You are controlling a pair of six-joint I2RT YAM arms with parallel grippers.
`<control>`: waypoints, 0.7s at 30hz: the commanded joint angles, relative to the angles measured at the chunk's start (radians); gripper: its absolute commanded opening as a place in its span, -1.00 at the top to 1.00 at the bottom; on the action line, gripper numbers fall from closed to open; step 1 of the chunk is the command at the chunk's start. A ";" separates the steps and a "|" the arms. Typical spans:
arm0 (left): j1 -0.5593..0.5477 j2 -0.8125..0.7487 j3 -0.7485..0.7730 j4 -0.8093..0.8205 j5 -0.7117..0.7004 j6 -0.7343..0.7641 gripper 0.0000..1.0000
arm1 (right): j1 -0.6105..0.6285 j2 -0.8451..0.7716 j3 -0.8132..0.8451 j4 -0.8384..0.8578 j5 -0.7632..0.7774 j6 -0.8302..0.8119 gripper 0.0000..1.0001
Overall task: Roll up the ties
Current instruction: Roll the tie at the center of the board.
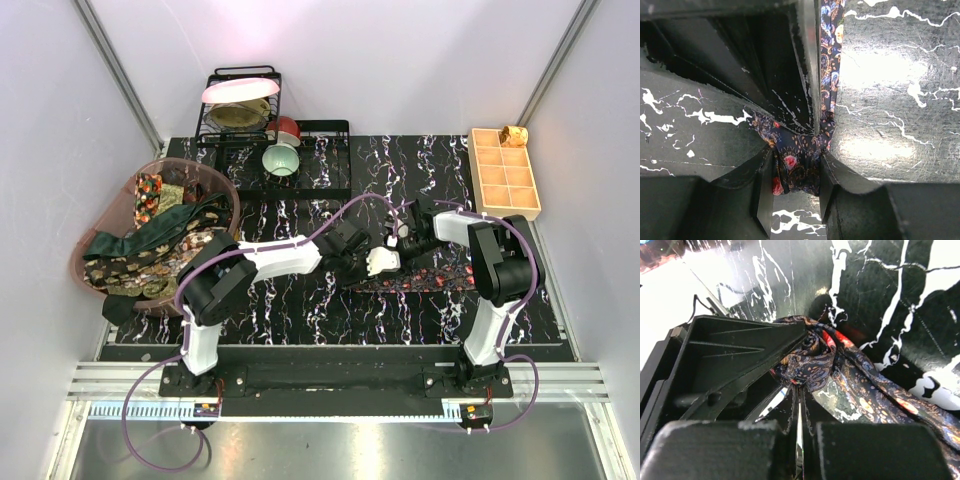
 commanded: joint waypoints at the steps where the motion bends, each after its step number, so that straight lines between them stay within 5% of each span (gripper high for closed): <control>1: 0.002 0.013 -0.010 -0.069 -0.022 0.026 0.24 | 0.003 0.018 0.005 0.001 0.078 -0.035 1.00; 12: 0.025 -0.062 -0.055 0.026 0.092 0.018 -0.34 | -0.022 0.012 -0.015 0.004 0.205 -0.020 1.00; 21: 0.051 -0.062 -0.058 0.163 0.194 -0.032 -0.45 | -0.032 0.024 -0.016 -0.007 0.265 -0.015 1.00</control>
